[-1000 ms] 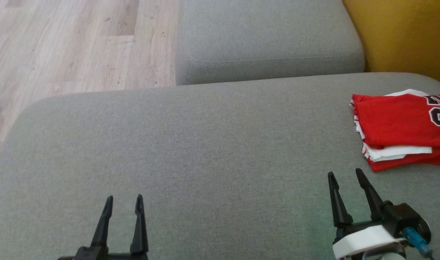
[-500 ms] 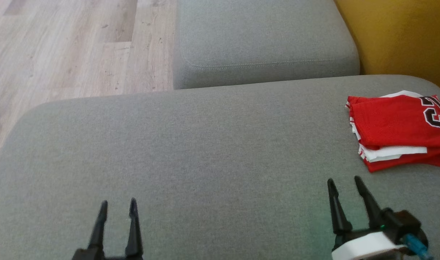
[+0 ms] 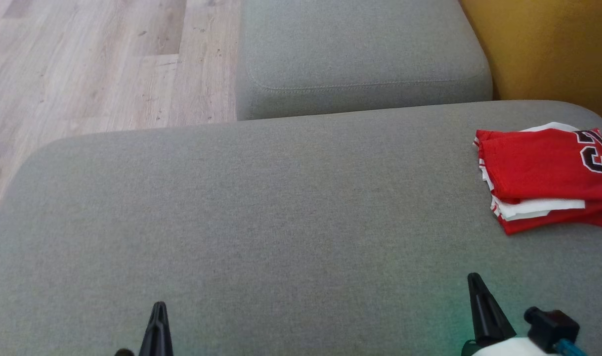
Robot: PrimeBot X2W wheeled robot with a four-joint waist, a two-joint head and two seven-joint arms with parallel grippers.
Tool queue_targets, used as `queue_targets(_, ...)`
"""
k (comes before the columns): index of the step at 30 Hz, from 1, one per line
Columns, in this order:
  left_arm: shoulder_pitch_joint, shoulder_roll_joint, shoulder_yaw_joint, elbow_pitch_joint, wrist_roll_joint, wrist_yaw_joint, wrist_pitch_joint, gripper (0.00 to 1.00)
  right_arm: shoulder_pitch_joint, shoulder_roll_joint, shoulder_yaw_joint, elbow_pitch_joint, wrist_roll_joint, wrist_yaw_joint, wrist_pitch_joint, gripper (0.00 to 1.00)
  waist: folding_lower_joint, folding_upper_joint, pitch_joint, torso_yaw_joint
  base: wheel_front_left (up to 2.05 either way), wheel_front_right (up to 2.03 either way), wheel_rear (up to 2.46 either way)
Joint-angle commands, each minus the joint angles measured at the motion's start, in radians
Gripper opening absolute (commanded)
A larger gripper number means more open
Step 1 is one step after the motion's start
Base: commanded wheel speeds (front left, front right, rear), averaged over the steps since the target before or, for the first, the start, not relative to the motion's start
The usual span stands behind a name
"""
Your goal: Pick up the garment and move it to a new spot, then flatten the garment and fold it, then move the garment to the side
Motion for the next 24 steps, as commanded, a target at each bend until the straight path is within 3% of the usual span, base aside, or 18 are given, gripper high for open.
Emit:
queue_targets(1, -0.049, 0.001, 0.016, -0.027, -0.028, -0.007, 0.005, 0.00, -0.048, -0.007, -0.007, -0.036, 0.033, 0.000, 0.004, 0.00, 0.0000, -0.0001, 0.001, 0.000, 0.00, 0.00, 0.00)
queue_targets(24, -0.106, 0.002, 0.064, -0.019, -0.306, -0.040, 0.073, 0.00, -0.093, -0.017, -0.032, -0.043, 0.322, 0.000, 0.063, 0.00, -0.0001, -0.0001, 0.020, 0.001, 0.00, 0.00, 0.00)
